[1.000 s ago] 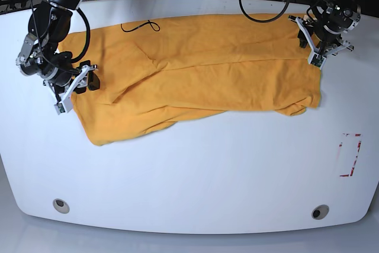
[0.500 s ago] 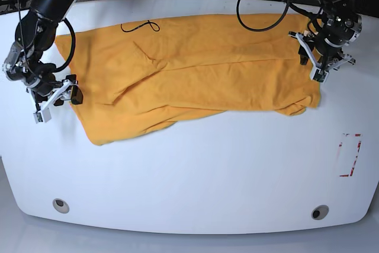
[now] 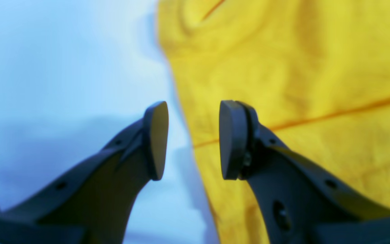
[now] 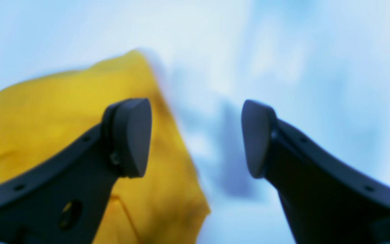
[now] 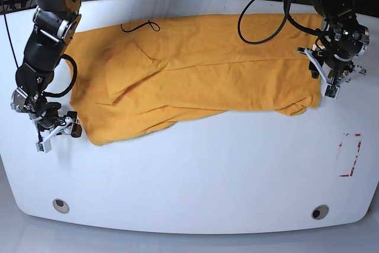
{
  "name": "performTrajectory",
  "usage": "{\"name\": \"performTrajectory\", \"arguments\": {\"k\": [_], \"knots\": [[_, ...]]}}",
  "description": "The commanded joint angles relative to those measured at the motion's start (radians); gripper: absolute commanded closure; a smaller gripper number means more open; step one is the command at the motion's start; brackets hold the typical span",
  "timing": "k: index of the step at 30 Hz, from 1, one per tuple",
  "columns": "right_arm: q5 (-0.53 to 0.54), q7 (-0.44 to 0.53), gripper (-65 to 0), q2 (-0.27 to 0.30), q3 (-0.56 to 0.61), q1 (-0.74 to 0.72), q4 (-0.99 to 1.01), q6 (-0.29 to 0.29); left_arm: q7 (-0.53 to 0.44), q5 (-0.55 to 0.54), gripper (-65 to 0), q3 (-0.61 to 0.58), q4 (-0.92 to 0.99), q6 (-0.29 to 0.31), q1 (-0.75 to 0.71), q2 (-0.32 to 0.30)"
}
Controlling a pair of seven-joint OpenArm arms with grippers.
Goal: Fold the T-shirt properly
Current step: 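Move both grippers to the shirt's opposite edge and grasp it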
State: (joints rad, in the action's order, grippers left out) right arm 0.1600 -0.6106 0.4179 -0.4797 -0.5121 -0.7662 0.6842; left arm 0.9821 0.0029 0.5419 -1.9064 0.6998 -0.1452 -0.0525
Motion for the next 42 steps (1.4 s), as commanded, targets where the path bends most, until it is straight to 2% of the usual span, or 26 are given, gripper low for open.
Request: {"name": "performTrajectory", "arguments": {"k": [1,4,6,8,15,18,21,23,25,26,29,30,36,42], "knots": [[-0.021,0.082,-40.1,0.019,-0.001,-0.072,0.081,0.014,-0.025,-0.019,-23.2,-0.001,-0.02,-0.002,0.012,-0.013],[-0.089,0.189,-40.1,0.012,-0.001,-0.138,0.215,0.014,-0.025,-0.019,-23.2,-0.001,-0.02,-0.002,0.012,-0.013],[-0.106,0.215,-40.1,0.011,-0.001,-0.162,0.265,0.014,-0.025,-0.019,-23.2,-0.001,-0.02,-0.002,0.012,-0.013],[-0.124,0.242,-40.1,-0.014,-0.001,-0.178,0.297,0.014,-0.027,-0.019,-23.2,-0.001,-0.02,-0.002,0.012,-0.014],[-0.158,0.257,-39.8,-0.087,-0.003,-0.176,0.301,0.014,-0.025,-0.019,-23.5,0.001,-0.02,-0.002,0.02,-0.014],[-0.158,0.257,-34.2,-0.1,-0.003,-0.173,0.301,0.014,-0.024,-0.017,-23.7,0.001,-0.02,-0.002,0.025,-0.014],[-0.158,0.257,-25.5,-0.101,-0.003,-0.171,0.301,0.014,-0.012,-0.017,-28.9,-0.001,-0.018,-0.002,0.063,-0.014],[-0.156,0.257,-20.3,-0.101,-0.003,-0.165,0.301,0.014,0.024,-0.017,-39.3,-0.001,-0.017,-0.002,0.094,-0.014],[-0.156,0.257,-17.8,-0.101,-0.003,-0.165,0.299,0.014,0.044,-0.017,-46.7,-0.004,-0.006,-0.002,0.123,-0.014],[-0.156,0.257,-16.8,-0.101,-0.003,-0.165,0.299,0.014,0.048,-0.017,-49.9,-0.006,0.009,-0.045,0.147,-0.014],[-0.156,0.255,-16.3,-0.101,-0.001,-0.165,0.299,0.014,0.048,-0.019,-50.7,-0.007,0.091,-0.137,0.21,-0.014],[-0.156,0.255,-16.3,-0.101,-0.001,-0.165,0.299,0.014,0.048,-0.019,-50.8,-0.007,0.132,-0.147,0.241,-0.016],[-0.156,0.255,-16.2,-0.1,-0.001,-0.161,0.299,0.014,0.044,-0.019,-50.7,-0.009,0.35,-0.151,0.359,-0.04],[-0.156,0.257,-16.2,-0.1,-0.001,-0.159,0.299,0.014,-0.032,-0.019,-50.6,-0.009,0.522,-0.153,0.453,-0.04]]}}
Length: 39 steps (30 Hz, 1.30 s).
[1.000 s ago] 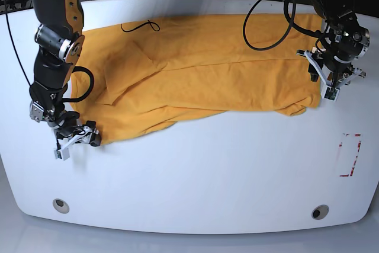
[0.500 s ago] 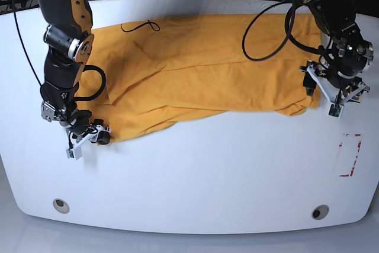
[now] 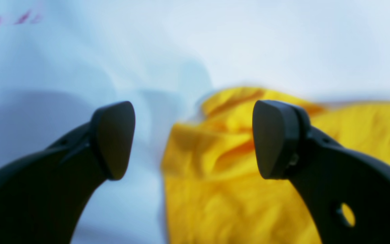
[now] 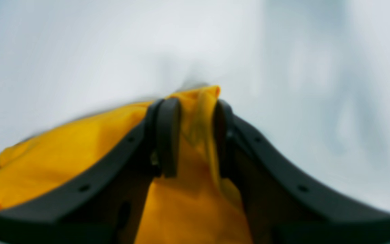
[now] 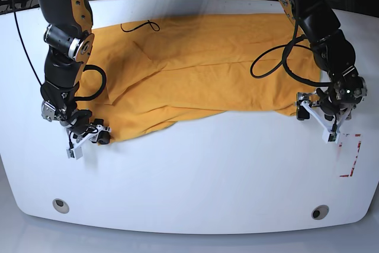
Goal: Fold the T-shirt properly
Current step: 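Move both grippers to the shirt's opposite edge and grasp it, then hold the shirt edge with both grippers and stretch it taut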
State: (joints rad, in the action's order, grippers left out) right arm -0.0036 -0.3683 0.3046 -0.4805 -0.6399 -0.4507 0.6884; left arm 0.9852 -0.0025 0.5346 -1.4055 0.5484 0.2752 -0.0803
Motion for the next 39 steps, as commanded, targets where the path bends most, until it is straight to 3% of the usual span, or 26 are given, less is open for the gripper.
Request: {"name": "performTrajectory", "arguments": {"k": [1,6,12,15,22,27,30,32,34,37,39], "knots": [[0.007,0.015,-16.2,0.014,-0.001,-0.031,-0.016,0.01,-0.041,-0.014,-50.6,-0.001,0.044,-0.001,0.04,-0.013],[0.009,0.015,-16.2,0.014,-0.002,-0.031,-0.016,0.01,-0.067,-0.014,-50.6,-0.035,0.182,-0.001,0.094,-0.013],[0.012,0.015,-16.2,0.015,-0.002,-0.031,-0.016,0.01,-0.073,-0.014,-49.9,-0.083,0.208,0.002,0.092,-0.013],[0.014,0.015,-16.2,0.015,-0.002,-0.031,-0.016,0.01,-0.073,-0.014,-41.8,-0.098,0.208,0.003,0.091,-0.013],[0.014,0.016,-16.2,0.017,-0.004,-0.031,-0.016,0.01,-0.073,-0.014,-12.4,-0.1,0.259,0.003,0.083,-0.032],[0.014,0.016,-16.2,0.017,-0.004,-0.031,-0.016,0.01,-0.073,-0.014,-6.8,-0.101,0.311,0.005,0.085,-0.063],[0.014,0.016,-16.2,0.018,-0.004,-0.031,-0.018,0.01,-0.071,-0.018,-7.1,-0.101,0.295,0.006,0.085,-0.071],[0.014,0.016,-16.2,0.018,-0.004,-0.031,-0.018,0.01,-0.067,-0.017,-11.0,-0.101,0.269,0.006,0.085,-0.071],[0.014,0.016,-16.2,0.018,-0.004,-0.031,-0.018,0.01,-0.056,-0.014,-18.7,-0.101,0.246,0.006,0.082,-0.071],[0.014,0.016,-16.0,0.018,-0.004,-0.031,-0.018,0.01,-0.018,-0.014,-37.2,-0.098,0.213,0.002,0.078,-0.071],[0.014,0.016,-16.0,0.018,-0.004,-0.031,-0.018,0.01,-0.015,-0.014,-44.6,-0.098,0.205,-0.001,0.077,-0.071]]}}
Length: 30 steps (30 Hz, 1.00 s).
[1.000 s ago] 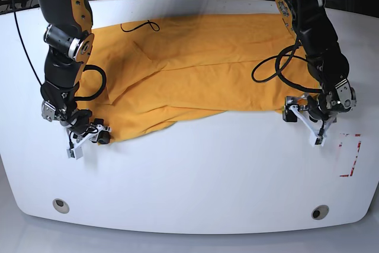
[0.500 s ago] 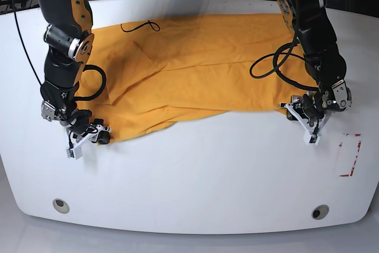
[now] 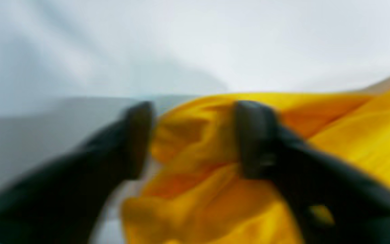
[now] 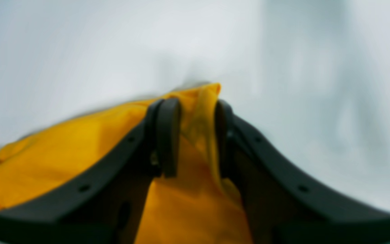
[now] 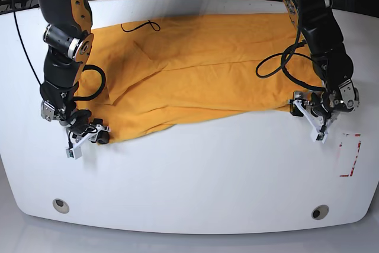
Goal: Fold the T-shirt properly
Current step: 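Hold the shirt edge with both grippers and stretch it taut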
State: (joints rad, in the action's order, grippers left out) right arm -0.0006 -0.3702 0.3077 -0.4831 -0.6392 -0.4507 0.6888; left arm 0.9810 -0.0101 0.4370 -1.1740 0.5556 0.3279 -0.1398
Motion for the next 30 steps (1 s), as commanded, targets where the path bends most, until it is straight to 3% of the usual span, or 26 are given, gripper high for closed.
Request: {"name": "performTrajectory", "arguments": {"k": [1,21,24,30], "knots": [[0.011,0.018,-16.0,0.014,-0.001,-0.032,-0.018,0.009,-0.012,-0.006,-45.1,0.0,-0.027,-0.009,0.024,-0.013],[0.011,0.018,-16.0,0.012,-0.001,-0.032,-0.018,0.009,-0.018,-0.006,-44.7,0.001,0.064,-0.001,0.017,-0.067],[0.011,0.018,-16.0,0.012,-0.001,-0.032,-0.018,0.009,-0.035,-0.012,-37.4,0.001,0.073,-0.001,-0.006,-0.067],[0.011,0.018,-16.0,0.012,-0.001,-0.032,-0.018,0.009,-0.069,-0.012,-9.2,0.001,0.076,-0.001,-0.006,-0.063]]}}
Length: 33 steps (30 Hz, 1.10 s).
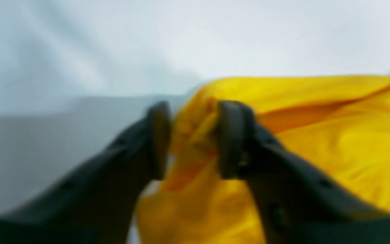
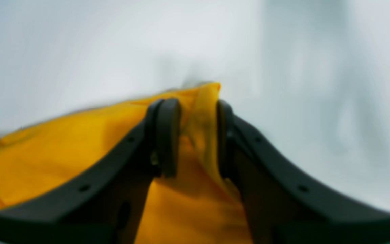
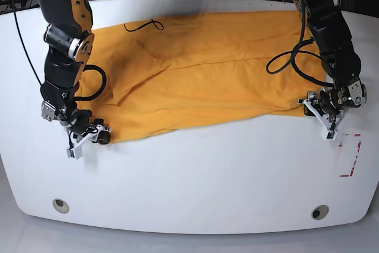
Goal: Fold the T-shirt properly
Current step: 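Hold the shirt edge with both grippers and stretch it taut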
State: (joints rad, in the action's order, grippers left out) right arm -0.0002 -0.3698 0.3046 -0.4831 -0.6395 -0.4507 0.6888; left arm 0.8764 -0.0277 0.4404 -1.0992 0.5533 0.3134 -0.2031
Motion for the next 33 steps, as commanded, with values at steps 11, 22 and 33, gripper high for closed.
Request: {"name": "performTrajectory", "arguments": {"k": [11,22,33], "knots": [[0.01,0.013,-16.0,0.017,-0.001,-0.033,-0.018,0.009,0.03,0.005,-1.3,-0.001,-0.123,0.001,0.04,0.003],[0.012,-0.096,-16.0,0.015,-0.001,-0.032,-0.213,0.009,0.03,0.005,-1.5,-0.005,-0.266,0.003,0.046,0.003],[0.013,-0.323,-16.0,0.012,-0.001,0.02,-0.514,0.009,0.03,0.005,-1.1,-0.005,-0.341,0.084,0.043,0.003]]}}
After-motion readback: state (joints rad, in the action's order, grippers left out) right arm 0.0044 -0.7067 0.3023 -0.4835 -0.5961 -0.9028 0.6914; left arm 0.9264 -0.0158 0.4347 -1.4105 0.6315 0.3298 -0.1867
